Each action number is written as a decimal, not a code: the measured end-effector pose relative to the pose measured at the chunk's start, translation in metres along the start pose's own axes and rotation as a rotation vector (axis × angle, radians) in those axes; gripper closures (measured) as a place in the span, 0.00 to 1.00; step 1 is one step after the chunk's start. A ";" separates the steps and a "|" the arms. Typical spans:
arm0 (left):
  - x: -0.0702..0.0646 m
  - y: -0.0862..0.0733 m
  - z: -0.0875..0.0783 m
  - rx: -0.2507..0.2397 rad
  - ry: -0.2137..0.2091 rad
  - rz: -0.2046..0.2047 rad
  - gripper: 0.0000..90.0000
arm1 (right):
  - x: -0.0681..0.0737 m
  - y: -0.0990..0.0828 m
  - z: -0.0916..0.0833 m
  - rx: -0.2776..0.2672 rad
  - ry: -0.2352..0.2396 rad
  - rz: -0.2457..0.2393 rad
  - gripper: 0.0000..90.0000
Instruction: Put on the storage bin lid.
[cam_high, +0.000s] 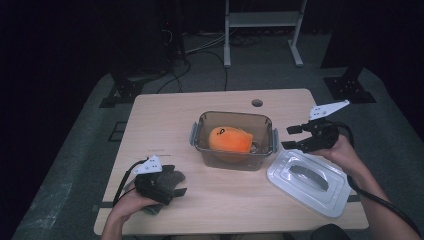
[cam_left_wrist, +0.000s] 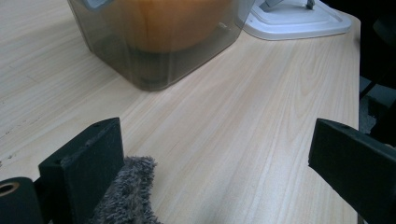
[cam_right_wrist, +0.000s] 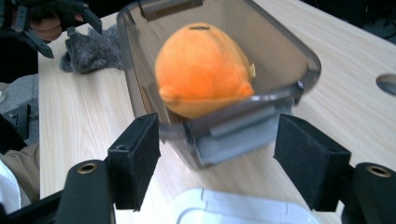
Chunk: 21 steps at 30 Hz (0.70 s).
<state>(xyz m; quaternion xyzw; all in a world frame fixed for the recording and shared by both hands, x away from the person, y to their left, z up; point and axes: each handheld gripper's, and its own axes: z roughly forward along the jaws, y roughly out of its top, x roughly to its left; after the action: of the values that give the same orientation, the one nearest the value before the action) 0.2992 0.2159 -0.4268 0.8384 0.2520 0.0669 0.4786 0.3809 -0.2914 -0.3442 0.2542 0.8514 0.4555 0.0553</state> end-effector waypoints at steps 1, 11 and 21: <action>0.000 0.000 0.000 0.000 0.000 0.001 0.03 | 0.000 -0.003 -0.001 0.005 -0.005 0.004 0.32; -0.001 0.000 0.001 0.004 -0.003 0.003 0.03 | -0.001 -0.034 -0.006 0.017 -0.041 0.036 0.31; -0.001 0.001 0.001 0.004 0.000 0.000 0.03 | -0.001 -0.059 -0.013 0.013 -0.080 0.073 0.30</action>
<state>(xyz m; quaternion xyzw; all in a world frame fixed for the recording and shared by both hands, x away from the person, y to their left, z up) 0.2986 0.2144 -0.4266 0.8393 0.2519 0.0663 0.4771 0.3546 -0.3280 -0.3846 0.3035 0.8415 0.4412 0.0711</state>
